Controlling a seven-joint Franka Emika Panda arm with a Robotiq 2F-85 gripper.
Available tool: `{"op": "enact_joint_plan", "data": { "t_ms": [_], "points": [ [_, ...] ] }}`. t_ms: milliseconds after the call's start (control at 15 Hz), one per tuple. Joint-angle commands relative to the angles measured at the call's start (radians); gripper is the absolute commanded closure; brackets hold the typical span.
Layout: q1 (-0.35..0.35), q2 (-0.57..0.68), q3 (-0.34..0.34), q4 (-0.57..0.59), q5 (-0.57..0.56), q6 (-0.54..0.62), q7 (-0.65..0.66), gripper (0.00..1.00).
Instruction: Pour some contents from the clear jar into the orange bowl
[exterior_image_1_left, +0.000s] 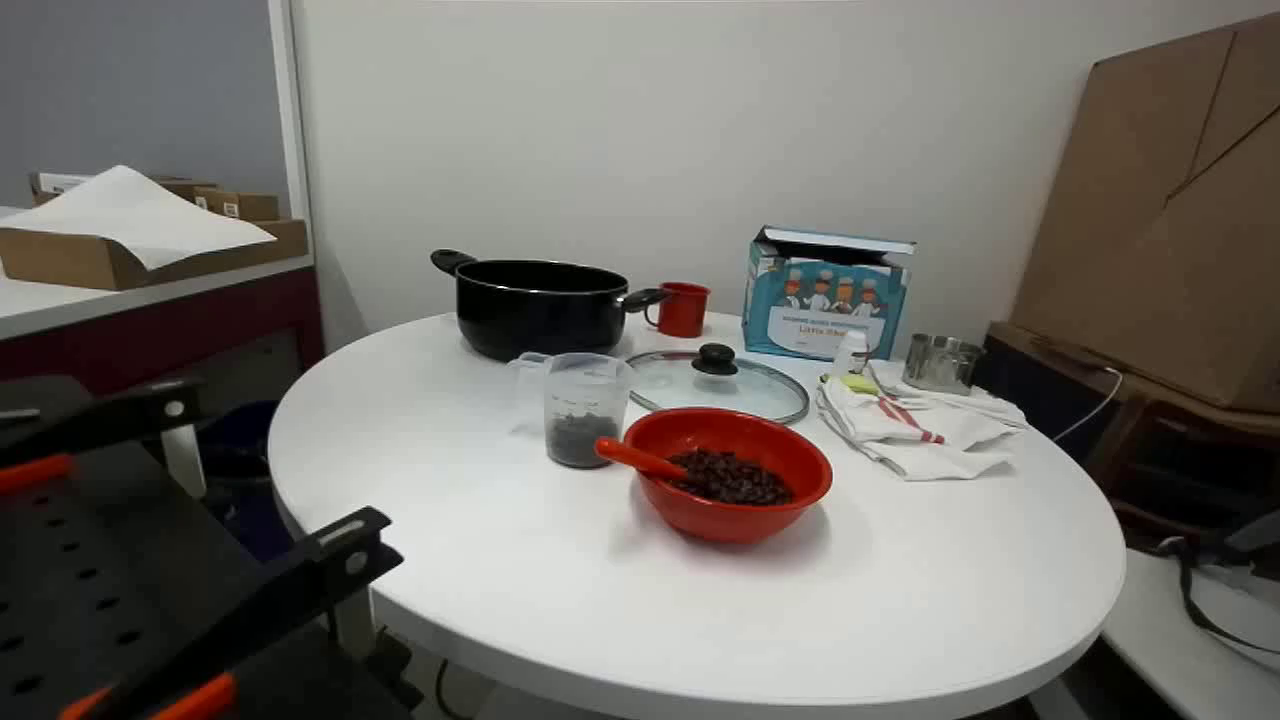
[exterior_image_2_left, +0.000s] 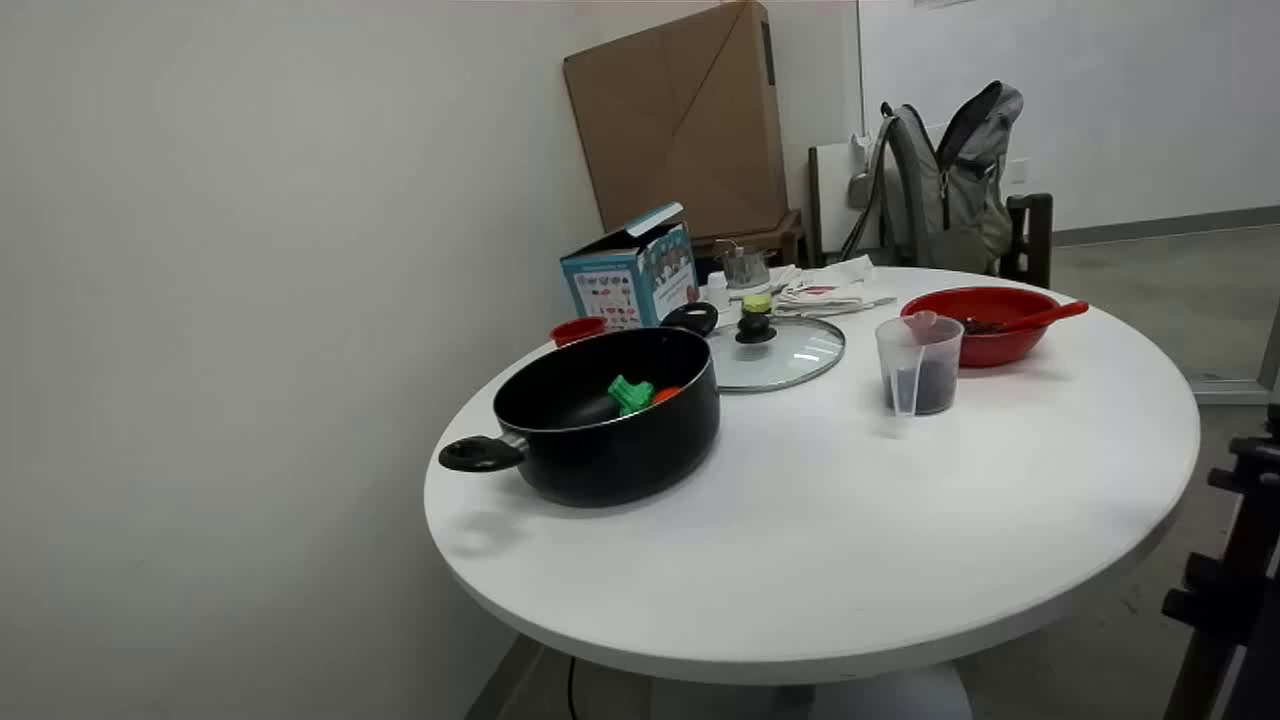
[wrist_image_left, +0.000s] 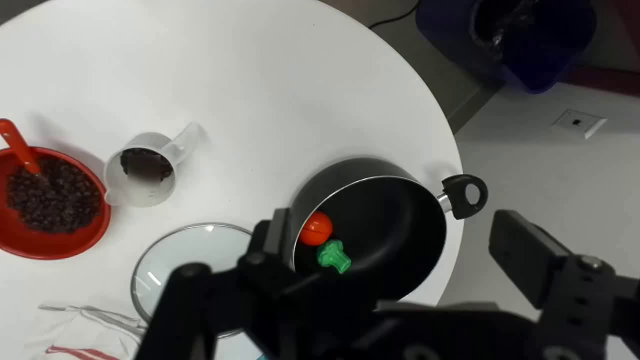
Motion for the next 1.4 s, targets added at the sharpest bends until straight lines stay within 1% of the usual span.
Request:
{"op": "enact_joint_plan", "data": {
  "t_ms": [0,667,867,1000,1200,1333],
  "points": [
    [0.002,0.000,-0.002,0.002,-0.002,-0.003,0.001,0.00],
    [0.002,0.000,-0.002,0.003,-0.002,-0.003,0.001,0.00],
    [-0.018,0.000,0.006,-0.039,0.051,0.128,0.108,0.00],
    [-0.034,0.012,0.008,-0.069,0.066,0.215,0.166,0.00],
    [-0.059,0.064,0.002,-0.127,0.090,0.361,0.245,0.00],
    [-0.078,0.125,-0.004,-0.163,0.101,0.460,0.298,0.00]
  ]
}}
